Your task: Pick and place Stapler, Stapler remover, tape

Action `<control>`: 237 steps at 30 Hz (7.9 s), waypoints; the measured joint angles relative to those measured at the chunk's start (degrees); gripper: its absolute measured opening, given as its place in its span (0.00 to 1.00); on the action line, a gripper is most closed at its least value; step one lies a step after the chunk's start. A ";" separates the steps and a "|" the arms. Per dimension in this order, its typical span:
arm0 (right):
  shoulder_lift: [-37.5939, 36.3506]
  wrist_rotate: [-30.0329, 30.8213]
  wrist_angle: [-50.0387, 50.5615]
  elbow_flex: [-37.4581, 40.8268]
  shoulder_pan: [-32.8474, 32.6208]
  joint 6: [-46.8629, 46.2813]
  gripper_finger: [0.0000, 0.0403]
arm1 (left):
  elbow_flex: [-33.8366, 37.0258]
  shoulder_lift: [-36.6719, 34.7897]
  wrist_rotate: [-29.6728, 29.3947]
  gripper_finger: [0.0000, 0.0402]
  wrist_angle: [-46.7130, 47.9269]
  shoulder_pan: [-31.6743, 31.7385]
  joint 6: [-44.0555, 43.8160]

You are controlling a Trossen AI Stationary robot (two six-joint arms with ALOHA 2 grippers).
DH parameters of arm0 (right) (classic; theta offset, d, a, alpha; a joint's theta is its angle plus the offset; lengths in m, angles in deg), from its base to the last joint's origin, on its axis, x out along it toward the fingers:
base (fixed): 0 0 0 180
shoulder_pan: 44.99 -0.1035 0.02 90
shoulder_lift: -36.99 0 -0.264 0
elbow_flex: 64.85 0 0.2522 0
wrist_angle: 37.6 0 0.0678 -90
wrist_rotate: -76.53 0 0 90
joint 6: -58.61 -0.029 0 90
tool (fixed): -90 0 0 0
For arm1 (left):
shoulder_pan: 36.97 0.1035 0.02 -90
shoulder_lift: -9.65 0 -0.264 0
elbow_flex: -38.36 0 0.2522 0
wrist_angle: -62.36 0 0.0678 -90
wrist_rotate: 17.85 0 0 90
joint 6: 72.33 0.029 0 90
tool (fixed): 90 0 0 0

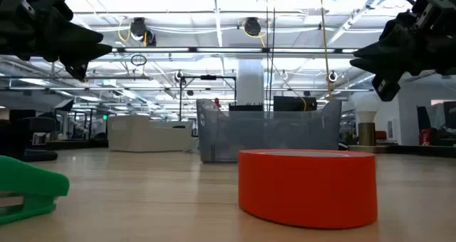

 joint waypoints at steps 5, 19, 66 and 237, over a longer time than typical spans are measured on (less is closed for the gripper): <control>-0.01 0.02 0.00 -0.02 0.00 0.02 0.18 | 0.00 -0.02 0.00 0.34 0.00 0.00 0.00; -0.02 0.00 0.00 -0.02 0.00 0.00 0.18 | 0.00 -0.01 0.00 0.34 0.00 0.00 0.01; -0.02 0.88 -0.14 -0.02 -0.01 0.01 0.18 | 0.00 -0.01 0.00 0.34 0.00 0.00 0.02; 0.00 16.52 -11.04 0.00 0.14 0.68 0.18 | -45.81 67.54 -4.48 0.66 72.99 -8.48 -14.93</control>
